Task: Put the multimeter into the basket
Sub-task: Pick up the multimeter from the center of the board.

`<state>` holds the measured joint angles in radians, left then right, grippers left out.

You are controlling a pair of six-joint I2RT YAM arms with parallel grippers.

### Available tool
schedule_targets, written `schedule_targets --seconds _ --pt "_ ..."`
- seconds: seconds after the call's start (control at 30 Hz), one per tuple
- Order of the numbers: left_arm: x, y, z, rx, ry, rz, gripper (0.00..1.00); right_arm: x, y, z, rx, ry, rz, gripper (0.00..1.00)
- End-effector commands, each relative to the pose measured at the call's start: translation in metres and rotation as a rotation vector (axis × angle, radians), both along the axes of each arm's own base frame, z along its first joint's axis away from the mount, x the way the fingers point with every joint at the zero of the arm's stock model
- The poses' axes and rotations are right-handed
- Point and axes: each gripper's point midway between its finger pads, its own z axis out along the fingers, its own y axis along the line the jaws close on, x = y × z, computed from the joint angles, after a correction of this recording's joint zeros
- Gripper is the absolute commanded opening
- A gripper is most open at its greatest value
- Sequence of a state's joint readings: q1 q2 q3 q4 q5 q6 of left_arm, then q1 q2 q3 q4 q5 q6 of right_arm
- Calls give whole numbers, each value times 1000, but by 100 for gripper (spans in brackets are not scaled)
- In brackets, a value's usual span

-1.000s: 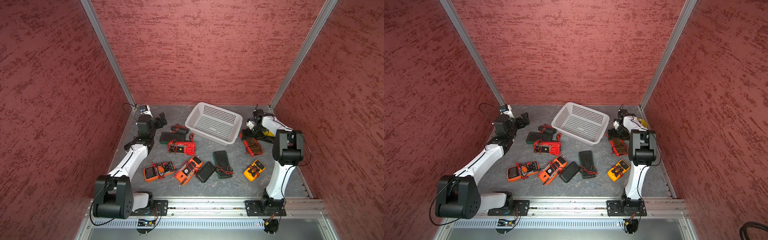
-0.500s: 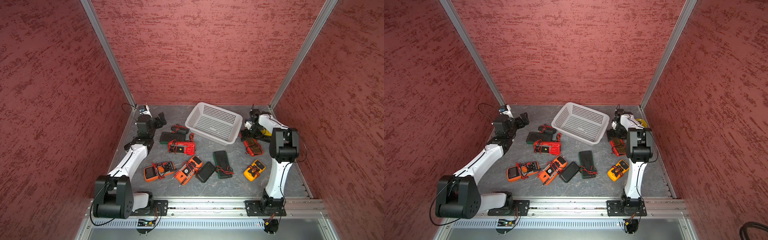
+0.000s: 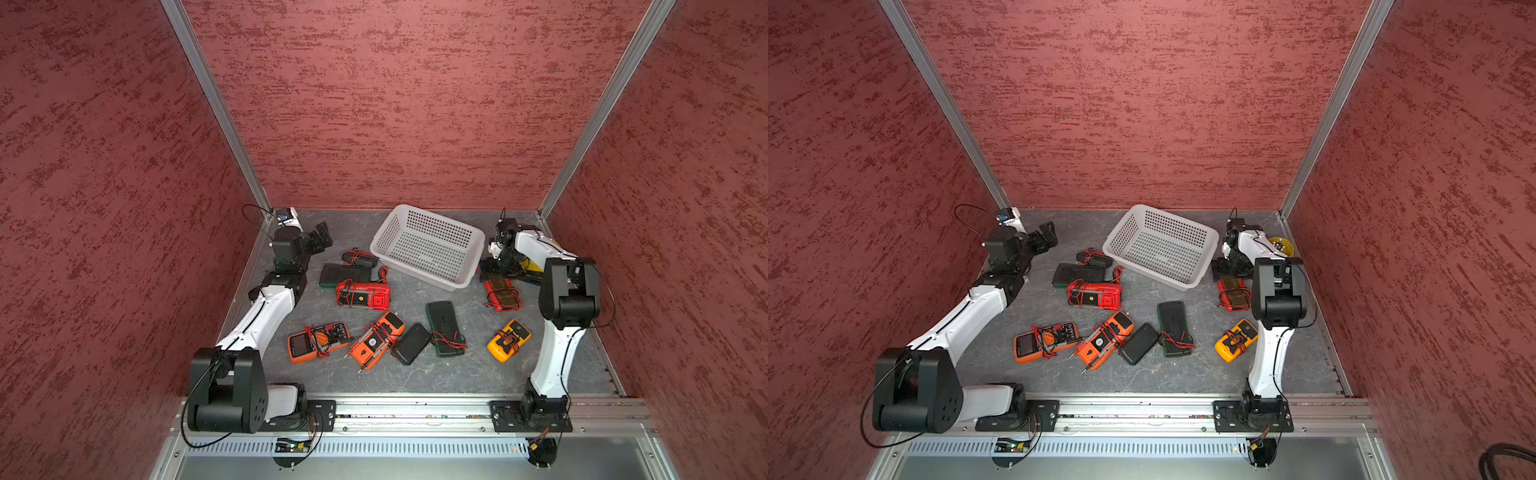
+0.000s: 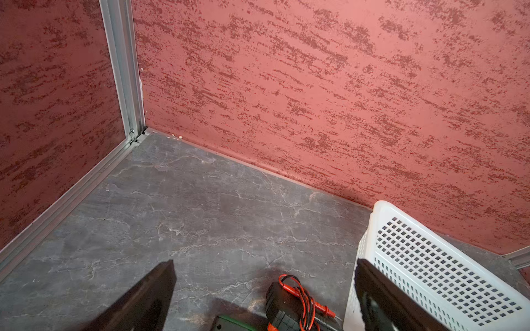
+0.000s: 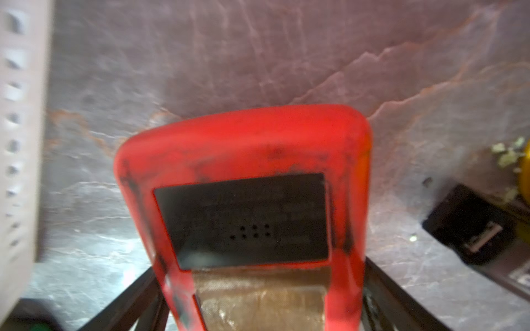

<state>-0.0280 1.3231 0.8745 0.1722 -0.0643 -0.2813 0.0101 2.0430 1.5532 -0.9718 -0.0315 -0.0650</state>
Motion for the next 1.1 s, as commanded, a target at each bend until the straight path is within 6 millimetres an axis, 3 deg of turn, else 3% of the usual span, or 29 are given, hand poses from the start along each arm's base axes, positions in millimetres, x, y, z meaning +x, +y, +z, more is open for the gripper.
schedule_targets --seconds 0.0,0.13,0.43,0.73,0.9,1.07 --pt "4 0 7 -9 -17 -4 100 26 6 46 -6 -191 -51 42" --pt "4 0 6 -9 -14 -5 100 31 6 59 -12 -240 -71 38" --pt "4 -5 6 -9 -10 -36 100 28 2 59 -28 -282 -141 31" --pt "8 -23 7 -26 -7 -126 100 16 -11 78 -66 -401 -243 12" --pt "11 -47 12 -54 -7 -235 100 9 -15 90 -70 -480 -275 0" --pt "10 -97 19 -5 -5 -399 100 1 -18 102 -68 -544 -298 0"
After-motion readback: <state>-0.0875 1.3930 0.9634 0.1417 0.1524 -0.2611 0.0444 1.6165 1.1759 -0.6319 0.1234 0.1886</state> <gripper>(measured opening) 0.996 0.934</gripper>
